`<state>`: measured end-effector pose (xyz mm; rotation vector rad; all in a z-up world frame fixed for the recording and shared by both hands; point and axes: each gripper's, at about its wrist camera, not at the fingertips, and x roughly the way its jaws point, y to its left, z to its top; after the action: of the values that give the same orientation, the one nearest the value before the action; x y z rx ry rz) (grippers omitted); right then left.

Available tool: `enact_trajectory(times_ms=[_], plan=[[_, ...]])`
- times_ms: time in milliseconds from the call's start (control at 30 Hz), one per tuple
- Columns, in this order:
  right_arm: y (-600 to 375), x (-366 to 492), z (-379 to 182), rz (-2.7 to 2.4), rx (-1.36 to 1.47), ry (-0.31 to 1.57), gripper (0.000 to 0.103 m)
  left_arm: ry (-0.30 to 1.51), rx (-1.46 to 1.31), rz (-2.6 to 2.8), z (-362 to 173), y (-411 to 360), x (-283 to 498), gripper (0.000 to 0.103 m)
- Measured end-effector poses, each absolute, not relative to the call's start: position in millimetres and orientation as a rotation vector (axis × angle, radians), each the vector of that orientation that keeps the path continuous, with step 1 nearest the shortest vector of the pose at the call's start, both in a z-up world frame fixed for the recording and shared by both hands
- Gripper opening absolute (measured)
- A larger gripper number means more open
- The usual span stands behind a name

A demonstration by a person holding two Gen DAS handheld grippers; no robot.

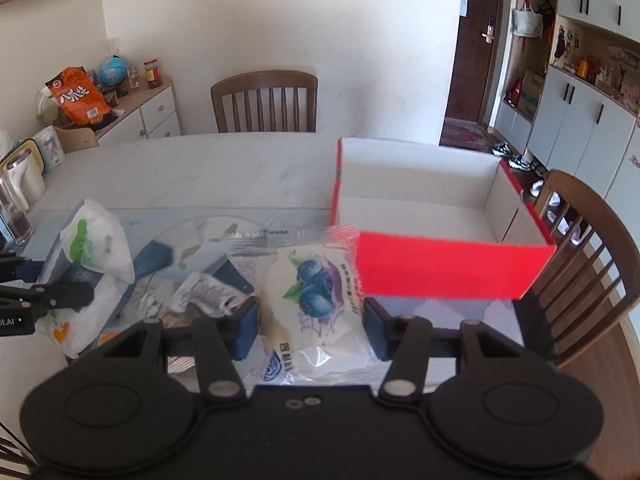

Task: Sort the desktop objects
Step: 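Lift both held packs and carry them over the red shoebox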

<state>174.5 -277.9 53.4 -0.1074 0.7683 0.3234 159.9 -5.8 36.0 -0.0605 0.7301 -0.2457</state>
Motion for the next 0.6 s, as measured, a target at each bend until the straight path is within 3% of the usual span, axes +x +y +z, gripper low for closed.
enact_trajectory(times_ms=[600], plan=[[-337, 253, 75, 0.362, -0.112, 0.718, 0.054, 0.684, -0.048, -0.264, 68, -83, 249, 0.048]])
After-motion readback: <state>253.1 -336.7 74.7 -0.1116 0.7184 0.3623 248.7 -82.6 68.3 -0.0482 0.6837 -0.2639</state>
